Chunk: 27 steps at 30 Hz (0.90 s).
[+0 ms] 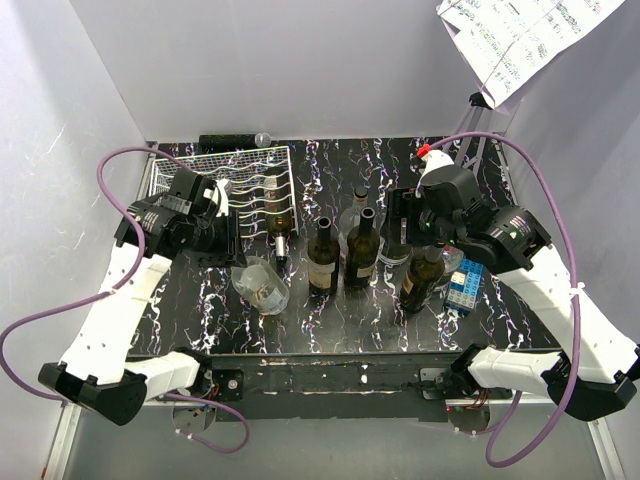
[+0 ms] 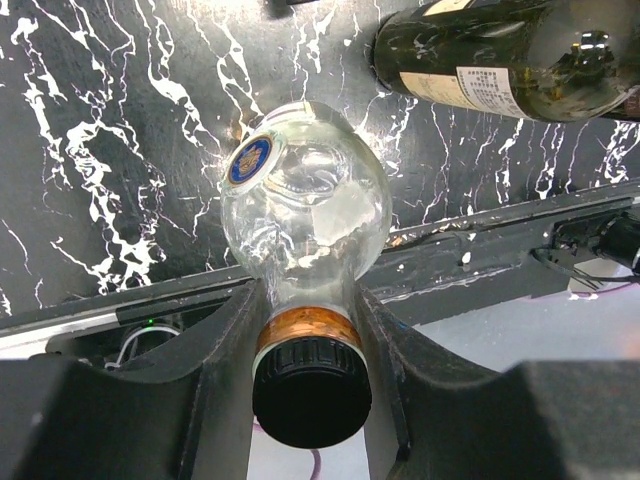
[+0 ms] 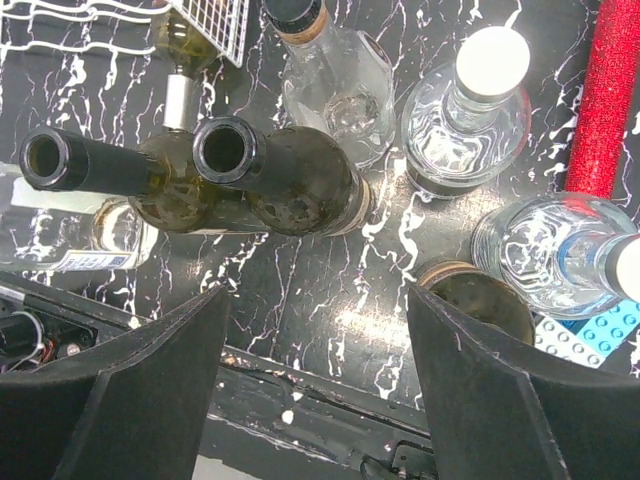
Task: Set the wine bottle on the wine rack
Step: Pick up the wine bottle from the center of the board.
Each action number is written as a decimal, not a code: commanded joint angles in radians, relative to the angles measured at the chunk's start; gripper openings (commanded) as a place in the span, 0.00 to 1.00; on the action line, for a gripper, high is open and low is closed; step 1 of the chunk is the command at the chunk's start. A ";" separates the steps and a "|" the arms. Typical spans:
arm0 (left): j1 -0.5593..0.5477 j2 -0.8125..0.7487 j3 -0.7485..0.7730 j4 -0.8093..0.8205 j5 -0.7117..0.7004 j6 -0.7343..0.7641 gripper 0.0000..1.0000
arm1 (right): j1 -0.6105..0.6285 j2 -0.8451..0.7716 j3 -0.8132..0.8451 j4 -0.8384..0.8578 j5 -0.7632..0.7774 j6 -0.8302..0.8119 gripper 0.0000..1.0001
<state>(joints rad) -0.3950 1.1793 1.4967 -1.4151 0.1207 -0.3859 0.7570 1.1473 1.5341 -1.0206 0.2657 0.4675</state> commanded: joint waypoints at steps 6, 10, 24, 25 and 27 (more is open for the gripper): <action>0.056 -0.072 0.007 0.094 0.151 -0.021 0.00 | -0.005 -0.017 0.038 0.039 -0.025 -0.013 0.79; 0.080 -0.081 -0.006 0.126 0.174 -0.034 0.00 | -0.005 -0.021 0.034 0.042 -0.028 -0.015 0.79; 0.170 -0.067 0.011 0.242 0.238 -0.071 0.00 | -0.007 0.000 0.077 0.030 -0.022 -0.043 0.79; 0.170 -0.067 0.020 0.245 0.238 -0.070 0.00 | -0.007 0.003 0.080 0.028 -0.023 -0.046 0.79; 0.173 -0.069 0.039 0.249 0.235 -0.070 0.00 | -0.007 0.008 0.086 0.027 -0.022 -0.046 0.79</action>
<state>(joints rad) -0.2306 1.1500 1.4494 -1.2907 0.2527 -0.4240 0.7536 1.1492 1.5715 -1.0183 0.2398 0.4404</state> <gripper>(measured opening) 0.359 0.795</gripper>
